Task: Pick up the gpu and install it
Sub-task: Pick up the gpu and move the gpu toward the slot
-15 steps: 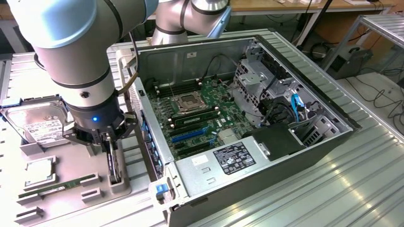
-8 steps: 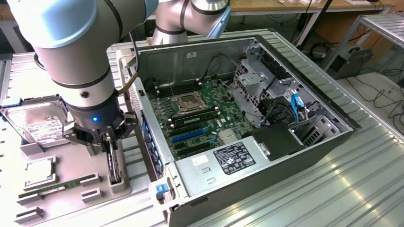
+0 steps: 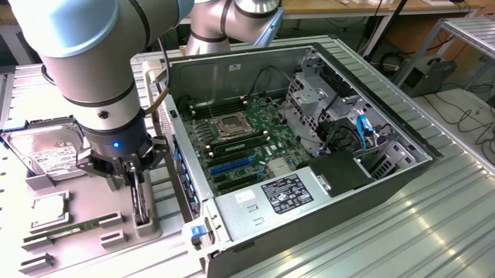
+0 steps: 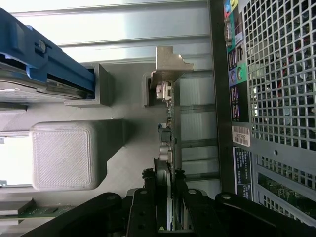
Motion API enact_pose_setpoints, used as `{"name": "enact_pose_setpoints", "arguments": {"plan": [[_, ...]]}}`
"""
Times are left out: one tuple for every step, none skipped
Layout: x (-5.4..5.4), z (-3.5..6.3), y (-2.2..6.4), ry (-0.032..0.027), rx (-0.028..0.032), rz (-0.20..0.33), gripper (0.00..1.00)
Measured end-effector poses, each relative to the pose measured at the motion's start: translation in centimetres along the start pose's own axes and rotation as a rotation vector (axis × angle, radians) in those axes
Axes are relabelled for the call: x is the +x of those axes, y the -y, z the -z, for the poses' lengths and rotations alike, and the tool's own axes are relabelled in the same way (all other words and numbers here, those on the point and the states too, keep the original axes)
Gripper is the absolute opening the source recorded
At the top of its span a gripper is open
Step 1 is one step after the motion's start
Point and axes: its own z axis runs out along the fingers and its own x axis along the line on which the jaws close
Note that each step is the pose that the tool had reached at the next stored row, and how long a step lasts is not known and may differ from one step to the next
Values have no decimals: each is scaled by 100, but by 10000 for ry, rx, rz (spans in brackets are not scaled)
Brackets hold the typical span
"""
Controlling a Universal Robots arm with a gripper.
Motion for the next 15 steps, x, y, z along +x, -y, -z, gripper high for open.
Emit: {"name": "enact_pose_setpoints", "arguments": {"plan": [[0, 3, -1, 0, 0, 0, 26], [0, 5, -1, -1, 0, 1, 26], [0, 8, -3, 0, 0, 0, 26], [0, 12, -3, -1, 1, 0, 26], [0, 14, -4, 0, 0, 0, 26], [0, 16, -4, 0, -1, 0, 26], [0, 18, -5, 1, -1, 0, 26], [0, 20, -5, 0, 0, 0, 26], [0, 22, -5, 0, 0, 0, 26], [0, 25, -5, 0, 0, 0, 26], [0, 30, -5, 0, 0, 0, 26], [-1, 33, -5, -1, 1, 0, 26], [-1, 37, -6, 0, 0, 1, 26], [-1, 42, -6, -2, 1, 0, 26], [-1, 46, -6, 0, 0, 0, 26]]}}
